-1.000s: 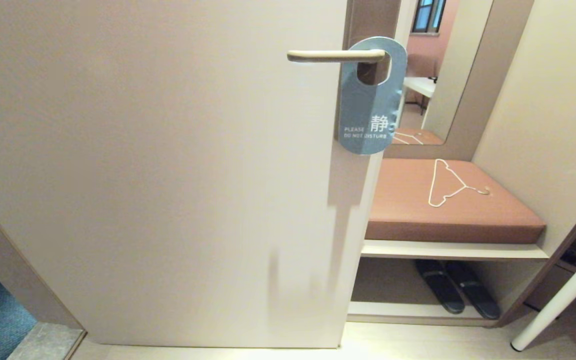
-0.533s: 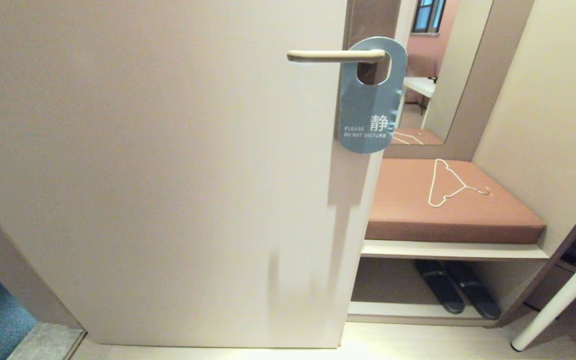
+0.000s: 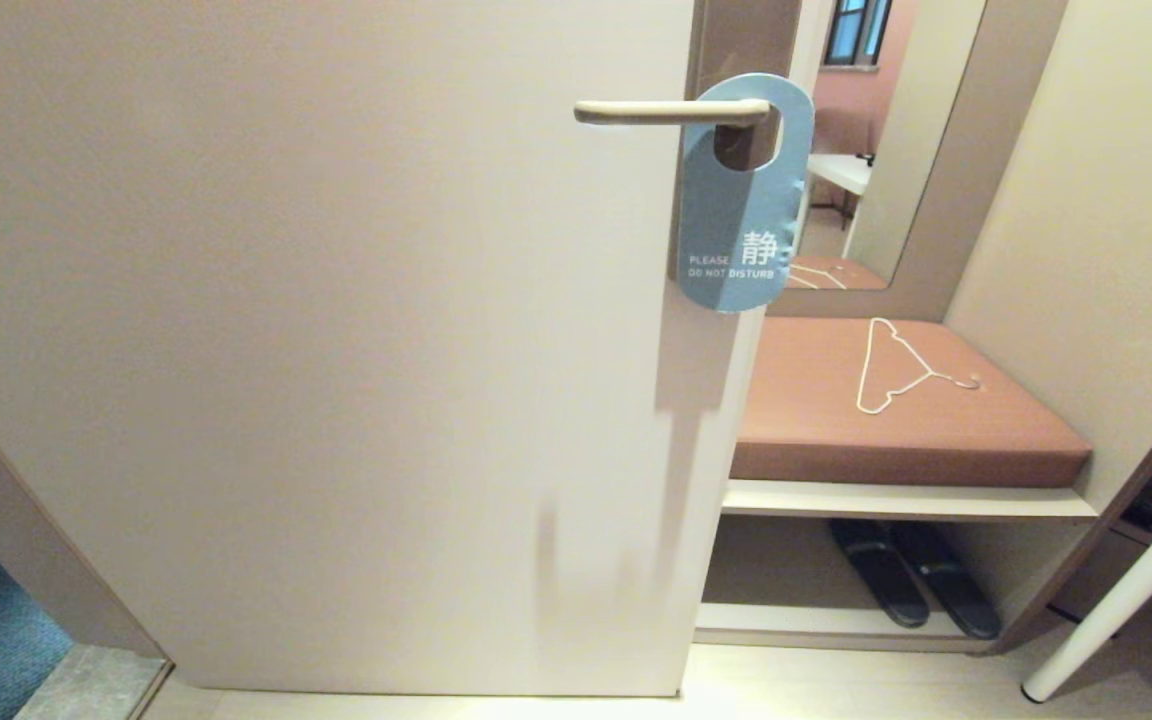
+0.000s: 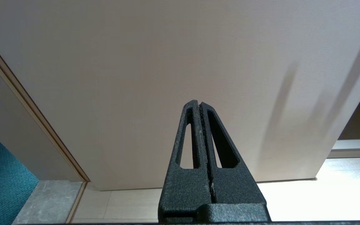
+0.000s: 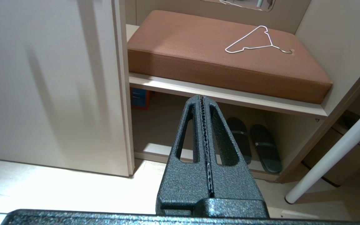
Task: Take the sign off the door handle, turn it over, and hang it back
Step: Take down the sign
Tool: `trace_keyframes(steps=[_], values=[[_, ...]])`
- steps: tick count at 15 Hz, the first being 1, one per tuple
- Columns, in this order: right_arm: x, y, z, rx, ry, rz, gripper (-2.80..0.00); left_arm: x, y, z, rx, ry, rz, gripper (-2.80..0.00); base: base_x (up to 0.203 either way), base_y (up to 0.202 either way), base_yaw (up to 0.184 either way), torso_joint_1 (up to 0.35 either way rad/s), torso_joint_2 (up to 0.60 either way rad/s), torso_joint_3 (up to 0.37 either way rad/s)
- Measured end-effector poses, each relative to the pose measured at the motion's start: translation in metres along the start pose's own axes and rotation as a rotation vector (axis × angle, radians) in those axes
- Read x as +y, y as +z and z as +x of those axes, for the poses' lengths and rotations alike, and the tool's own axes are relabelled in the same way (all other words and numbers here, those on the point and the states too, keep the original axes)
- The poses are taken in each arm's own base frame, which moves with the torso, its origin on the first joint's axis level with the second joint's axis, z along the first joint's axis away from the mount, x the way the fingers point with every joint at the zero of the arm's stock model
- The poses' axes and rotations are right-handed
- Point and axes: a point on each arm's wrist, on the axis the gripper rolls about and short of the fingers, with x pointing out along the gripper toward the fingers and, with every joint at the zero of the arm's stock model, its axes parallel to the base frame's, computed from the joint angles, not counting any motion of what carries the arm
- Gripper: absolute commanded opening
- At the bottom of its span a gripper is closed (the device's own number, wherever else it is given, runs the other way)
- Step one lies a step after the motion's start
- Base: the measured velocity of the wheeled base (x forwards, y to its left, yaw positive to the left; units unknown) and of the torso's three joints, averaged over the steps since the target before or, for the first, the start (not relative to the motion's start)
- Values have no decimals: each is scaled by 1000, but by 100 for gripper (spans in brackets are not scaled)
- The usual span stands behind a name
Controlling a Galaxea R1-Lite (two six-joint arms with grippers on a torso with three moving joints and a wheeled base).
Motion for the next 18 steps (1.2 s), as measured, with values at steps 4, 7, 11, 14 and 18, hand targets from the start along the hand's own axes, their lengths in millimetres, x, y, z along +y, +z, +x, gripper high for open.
trace_keyframes(steps=[4,7,11,14,18], values=[[0,0,0,0,0,0,-280,0,0,0,0,0,0,-280,0,0,0,0,0,0],[0,0,0,0,0,0,-280,0,0,0,0,4,-2,-280,0,0,0,0,0,0],[0,0,0,1,-1,0,-280,0,0,0,-1,5,-21,-280,0,0,0,0,0,0],[0,0,0,0,0,0,-280,0,0,0,-1,7,-22,-280,0,0,0,0,0,0],[0,0,0,0,0,0,-280,0,0,0,-1,6,-22,-280,0,0,0,0,0,0]])
